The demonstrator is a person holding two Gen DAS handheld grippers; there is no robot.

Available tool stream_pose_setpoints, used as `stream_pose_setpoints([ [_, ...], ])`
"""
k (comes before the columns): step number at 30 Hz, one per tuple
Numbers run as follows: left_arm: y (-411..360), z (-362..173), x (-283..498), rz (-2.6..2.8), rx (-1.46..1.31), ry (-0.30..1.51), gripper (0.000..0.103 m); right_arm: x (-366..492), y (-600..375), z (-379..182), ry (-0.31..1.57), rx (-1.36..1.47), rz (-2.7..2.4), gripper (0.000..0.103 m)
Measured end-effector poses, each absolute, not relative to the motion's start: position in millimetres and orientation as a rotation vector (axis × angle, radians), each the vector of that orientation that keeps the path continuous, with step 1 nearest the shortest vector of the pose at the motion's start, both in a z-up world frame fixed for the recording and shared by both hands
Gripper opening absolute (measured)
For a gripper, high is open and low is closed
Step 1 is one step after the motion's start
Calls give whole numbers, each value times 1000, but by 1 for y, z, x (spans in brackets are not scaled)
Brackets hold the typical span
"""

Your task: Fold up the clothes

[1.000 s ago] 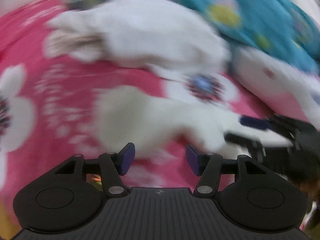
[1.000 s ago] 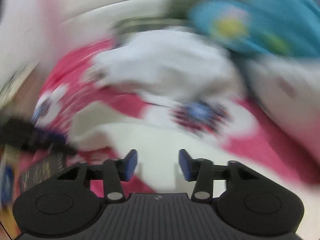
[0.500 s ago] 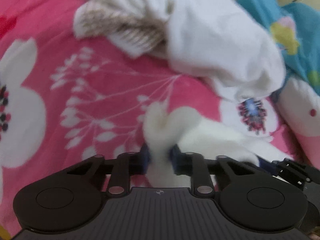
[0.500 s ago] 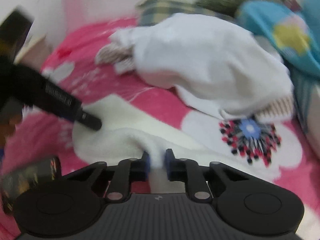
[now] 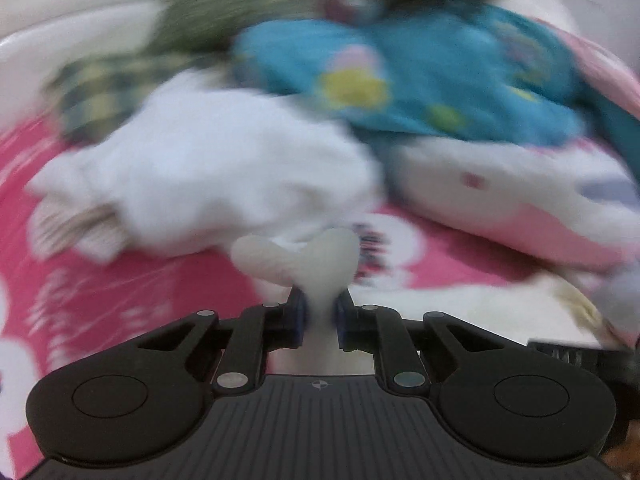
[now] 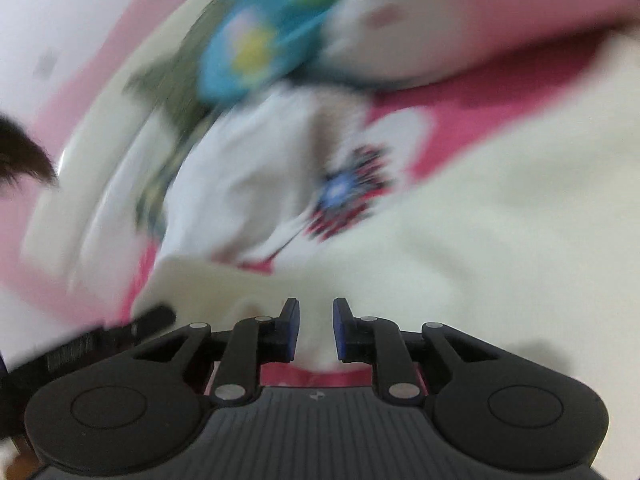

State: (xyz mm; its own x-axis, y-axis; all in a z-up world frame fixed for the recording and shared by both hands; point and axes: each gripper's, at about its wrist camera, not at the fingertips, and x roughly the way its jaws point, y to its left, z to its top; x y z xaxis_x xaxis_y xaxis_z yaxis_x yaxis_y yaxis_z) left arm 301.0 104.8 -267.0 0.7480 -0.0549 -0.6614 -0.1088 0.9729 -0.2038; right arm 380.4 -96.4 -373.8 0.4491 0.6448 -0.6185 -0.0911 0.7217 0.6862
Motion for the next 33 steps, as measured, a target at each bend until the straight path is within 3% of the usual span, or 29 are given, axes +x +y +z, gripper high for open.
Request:
stream_pose_setpoints([
  [4, 37, -275, 290, -163, -89, 741, 14, 359, -177, -370, 994, 759, 314, 19],
  [8, -24, -299, 276, -368, 20, 855, 35, 327, -238, -371, 991, 783, 168, 19],
  [11, -45, -317, 260, -501, -31, 983, 39, 307, -268, -377, 998, 785, 75, 21],
  [15, -41, -315, 243, -523, -69, 1002, 47, 297, -276, -386, 1027, 791, 46, 23],
  [18, -29, -313, 242, -468, -15, 976, 47, 299, -265, -391, 1054, 792, 80, 31],
  [20, -29, -314, 248, -457, 66, 959, 48, 304, -255, -394, 1081, 805, 114, 45],
  [22, -32, -318, 254, -489, 133, 935, 51, 309, -246, -399, 1113, 820, 136, 48],
  [27, -55, -342, 265, -681, 327, 906, 77, 316, -236, -411, 1163, 860, 126, 48],
  [29, -65, -357, 264, -732, 422, 901, 77, 316, -238, -414, 1168, 865, 110, 48],
  [30, -70, -365, 260, -744, 484, 884, 71, 315, -238, -415, 1170, 866, 102, 48],
  [31, -75, -373, 257, -756, 547, 865, 60, 315, -239, -416, 1173, 865, 95, 48],
  [33, -74, -376, 255, -728, 579, 824, 18, 315, -241, -417, 1179, 858, 76, 48],
])
